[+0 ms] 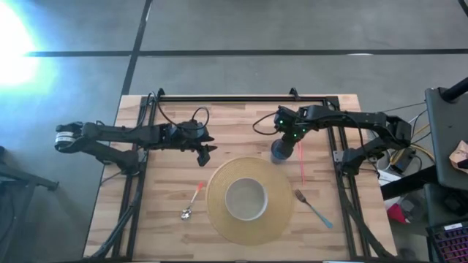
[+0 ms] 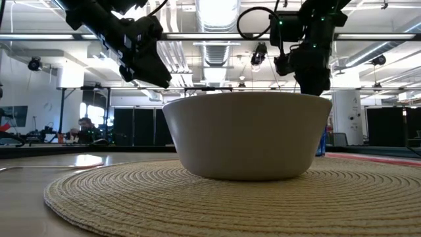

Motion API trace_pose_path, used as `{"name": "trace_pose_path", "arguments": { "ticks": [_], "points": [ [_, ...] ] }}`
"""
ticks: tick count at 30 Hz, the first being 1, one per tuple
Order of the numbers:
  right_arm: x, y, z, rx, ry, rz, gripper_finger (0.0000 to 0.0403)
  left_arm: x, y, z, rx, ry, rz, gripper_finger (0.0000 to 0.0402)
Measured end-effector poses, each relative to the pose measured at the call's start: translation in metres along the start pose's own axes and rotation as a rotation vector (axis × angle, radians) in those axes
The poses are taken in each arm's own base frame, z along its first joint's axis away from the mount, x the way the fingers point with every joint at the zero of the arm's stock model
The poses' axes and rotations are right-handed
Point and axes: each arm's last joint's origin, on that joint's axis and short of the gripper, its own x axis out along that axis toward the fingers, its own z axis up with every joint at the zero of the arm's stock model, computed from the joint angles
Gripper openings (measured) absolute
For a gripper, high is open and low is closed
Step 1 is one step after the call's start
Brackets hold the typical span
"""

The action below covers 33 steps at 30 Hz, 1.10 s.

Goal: Pick & Place Utensil
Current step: Move the blue cup to the top right of the brown placemat, then put the orange spoon into the white bowl on the brown placemat

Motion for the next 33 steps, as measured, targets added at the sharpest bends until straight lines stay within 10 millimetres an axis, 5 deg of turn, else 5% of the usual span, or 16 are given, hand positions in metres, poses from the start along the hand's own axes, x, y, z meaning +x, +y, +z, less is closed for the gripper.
{"name": "trace_pose_path", "arguments": {
  "ticks": [17,33],
  "points": [
    [-0.003,-0.003,-0.001,-0.004,0.005,-0.086,0.0125,0.0,0.0,0.0,0.0,0.001,0.0,0.0178],
    [-0.054,-0.003,-0.006,-0.049,-0.116,-0.051,0.0187,-0.004,0.001,-0.001,-0.031,0.078,0.022,0.0223]
  ]
}}
